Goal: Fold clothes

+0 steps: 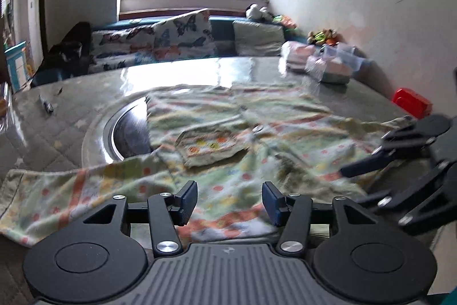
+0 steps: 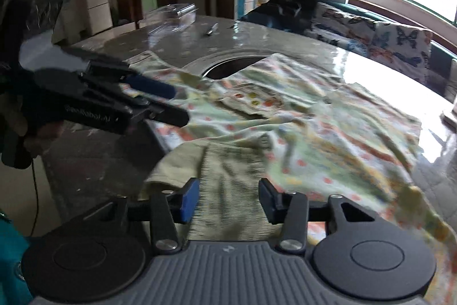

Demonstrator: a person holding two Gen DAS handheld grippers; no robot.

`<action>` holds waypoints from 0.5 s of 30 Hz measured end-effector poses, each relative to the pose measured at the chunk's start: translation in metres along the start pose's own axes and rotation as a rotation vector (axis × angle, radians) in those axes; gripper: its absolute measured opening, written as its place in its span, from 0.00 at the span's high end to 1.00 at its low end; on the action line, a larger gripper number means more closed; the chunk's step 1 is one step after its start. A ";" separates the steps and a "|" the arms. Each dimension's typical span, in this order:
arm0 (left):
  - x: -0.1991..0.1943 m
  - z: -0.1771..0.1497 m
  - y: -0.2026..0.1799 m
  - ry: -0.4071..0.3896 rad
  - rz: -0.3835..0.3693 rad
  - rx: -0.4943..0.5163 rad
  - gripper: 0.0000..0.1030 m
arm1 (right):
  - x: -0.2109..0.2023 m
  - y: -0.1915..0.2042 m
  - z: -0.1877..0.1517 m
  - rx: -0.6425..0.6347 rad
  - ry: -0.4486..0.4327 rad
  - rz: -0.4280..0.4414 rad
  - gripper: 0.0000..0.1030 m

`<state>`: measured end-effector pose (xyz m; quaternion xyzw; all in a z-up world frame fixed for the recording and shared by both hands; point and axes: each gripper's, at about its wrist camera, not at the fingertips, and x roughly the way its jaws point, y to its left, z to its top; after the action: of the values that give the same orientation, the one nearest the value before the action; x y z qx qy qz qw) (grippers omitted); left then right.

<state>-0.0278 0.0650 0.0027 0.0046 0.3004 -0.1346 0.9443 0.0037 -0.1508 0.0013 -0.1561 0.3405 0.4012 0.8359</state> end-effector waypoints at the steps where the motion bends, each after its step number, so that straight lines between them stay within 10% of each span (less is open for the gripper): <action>1: -0.003 0.001 -0.003 -0.005 -0.015 0.009 0.48 | 0.003 0.003 -0.001 -0.006 0.009 0.007 0.63; 8: -0.015 0.001 -0.030 -0.017 -0.157 0.096 0.48 | 0.004 0.004 -0.007 0.005 0.018 0.004 0.94; 15: -0.005 -0.006 -0.049 0.022 -0.215 0.185 0.48 | -0.024 -0.028 -0.010 0.157 -0.042 -0.015 0.95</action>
<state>-0.0477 0.0194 0.0044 0.0611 0.2960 -0.2621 0.9165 0.0108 -0.1872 0.0106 -0.0842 0.3521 0.3704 0.8554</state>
